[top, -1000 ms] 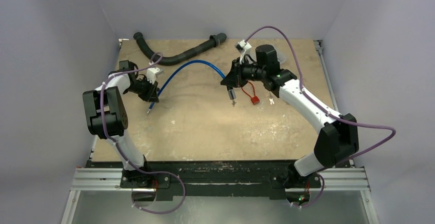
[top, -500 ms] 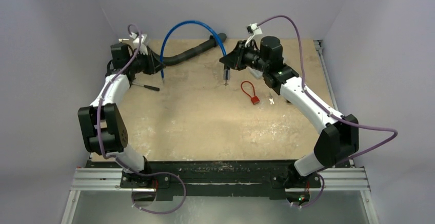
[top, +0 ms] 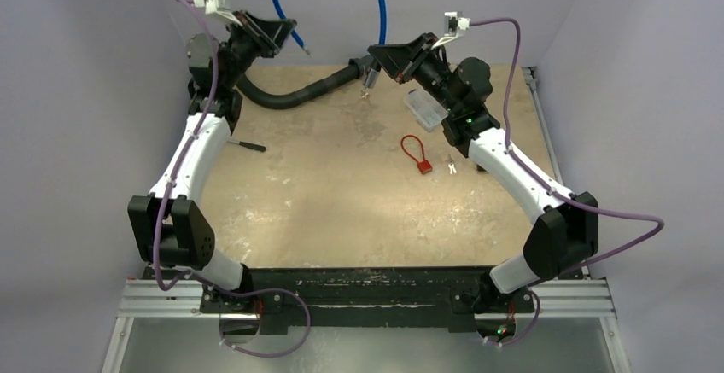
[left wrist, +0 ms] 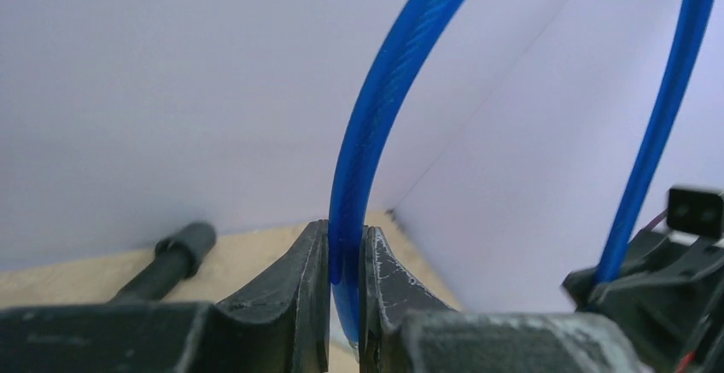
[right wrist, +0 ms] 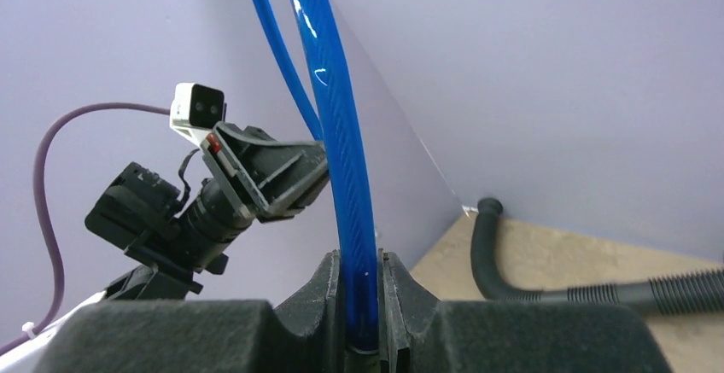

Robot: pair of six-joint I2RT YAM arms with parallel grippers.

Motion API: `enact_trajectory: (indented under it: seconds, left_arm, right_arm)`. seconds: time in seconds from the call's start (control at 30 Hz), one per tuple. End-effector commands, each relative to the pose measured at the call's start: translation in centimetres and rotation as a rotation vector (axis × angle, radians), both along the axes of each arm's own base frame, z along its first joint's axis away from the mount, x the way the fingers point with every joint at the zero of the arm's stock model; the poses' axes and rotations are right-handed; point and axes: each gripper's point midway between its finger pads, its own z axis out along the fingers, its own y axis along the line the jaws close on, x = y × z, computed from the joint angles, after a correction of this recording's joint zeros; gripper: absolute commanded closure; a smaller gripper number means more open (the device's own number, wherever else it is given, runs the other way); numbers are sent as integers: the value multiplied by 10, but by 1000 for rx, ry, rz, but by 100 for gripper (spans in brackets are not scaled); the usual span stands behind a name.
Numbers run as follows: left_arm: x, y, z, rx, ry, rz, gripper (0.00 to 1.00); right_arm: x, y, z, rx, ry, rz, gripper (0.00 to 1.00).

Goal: Lock with the key
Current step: Lock the lock.

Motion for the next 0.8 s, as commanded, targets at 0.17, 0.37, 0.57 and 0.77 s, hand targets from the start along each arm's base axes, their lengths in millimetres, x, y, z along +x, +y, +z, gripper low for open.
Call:
enact_trajectory:
  seconds: [0.17, 0.37, 0.57, 0.77]
  left_arm:
    - [-25, -17, 111, -435, -10, 20, 100]
    - [-32, -50, 104, -507, 106, 29, 100]
    - [-43, -79, 99, -524, 155, -26, 100]
    - [-52, -99, 95, -525, 188, -76, 100]
  right_arm:
    - [-7, -22, 63, 168, -137, -85, 100]
    - [-2, -22, 61, 210, -91, -99, 100]
    - [-2, -24, 60, 181, -128, -126, 100]
    - [5, -30, 56, 173, -128, -189, 100]
